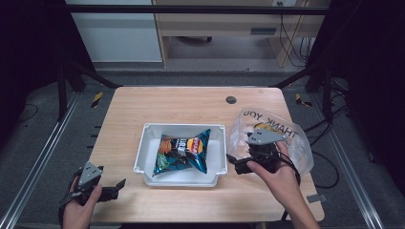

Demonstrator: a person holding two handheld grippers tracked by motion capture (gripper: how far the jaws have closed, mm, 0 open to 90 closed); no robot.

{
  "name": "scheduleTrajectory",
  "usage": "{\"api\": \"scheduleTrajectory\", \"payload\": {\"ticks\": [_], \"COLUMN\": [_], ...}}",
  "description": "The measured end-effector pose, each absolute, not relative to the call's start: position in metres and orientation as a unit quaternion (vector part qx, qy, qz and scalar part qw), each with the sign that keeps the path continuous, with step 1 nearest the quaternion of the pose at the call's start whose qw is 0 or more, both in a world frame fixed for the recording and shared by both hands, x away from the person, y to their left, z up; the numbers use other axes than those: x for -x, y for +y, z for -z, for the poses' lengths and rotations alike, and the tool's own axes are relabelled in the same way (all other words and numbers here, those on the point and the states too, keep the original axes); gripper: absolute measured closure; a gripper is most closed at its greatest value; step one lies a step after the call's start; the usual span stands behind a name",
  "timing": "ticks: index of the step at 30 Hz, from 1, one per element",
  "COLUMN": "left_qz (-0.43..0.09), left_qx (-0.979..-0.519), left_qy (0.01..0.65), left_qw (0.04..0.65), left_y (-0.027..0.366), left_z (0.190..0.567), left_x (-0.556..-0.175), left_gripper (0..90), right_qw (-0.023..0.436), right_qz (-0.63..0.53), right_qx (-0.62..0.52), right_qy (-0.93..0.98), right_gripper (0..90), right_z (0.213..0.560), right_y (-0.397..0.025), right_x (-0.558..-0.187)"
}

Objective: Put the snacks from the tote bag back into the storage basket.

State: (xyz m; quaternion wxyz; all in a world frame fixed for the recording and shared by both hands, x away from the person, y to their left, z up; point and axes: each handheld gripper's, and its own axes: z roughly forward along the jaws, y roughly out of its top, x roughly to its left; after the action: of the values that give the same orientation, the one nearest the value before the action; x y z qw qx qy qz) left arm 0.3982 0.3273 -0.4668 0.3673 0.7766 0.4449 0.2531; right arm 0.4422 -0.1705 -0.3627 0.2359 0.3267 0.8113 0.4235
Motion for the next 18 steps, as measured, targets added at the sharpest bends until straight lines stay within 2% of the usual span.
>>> {"api": "scheduleTrajectory", "payload": {"ticks": [18], "left_qz": [-0.253], "left_qx": [-0.777], "left_qy": [0.443], "left_qw": [0.368], "left_y": [0.327], "left_z": [0.467], "left_x": [-0.398], "left_gripper": [3.1], "right_qw": [0.249], "right_qz": [-0.417], "right_qx": [-0.349], "right_qy": [0.801], "right_gripper": [3.8], "right_z": [0.376], "right_y": [-0.195], "right_x": [-0.435]}}
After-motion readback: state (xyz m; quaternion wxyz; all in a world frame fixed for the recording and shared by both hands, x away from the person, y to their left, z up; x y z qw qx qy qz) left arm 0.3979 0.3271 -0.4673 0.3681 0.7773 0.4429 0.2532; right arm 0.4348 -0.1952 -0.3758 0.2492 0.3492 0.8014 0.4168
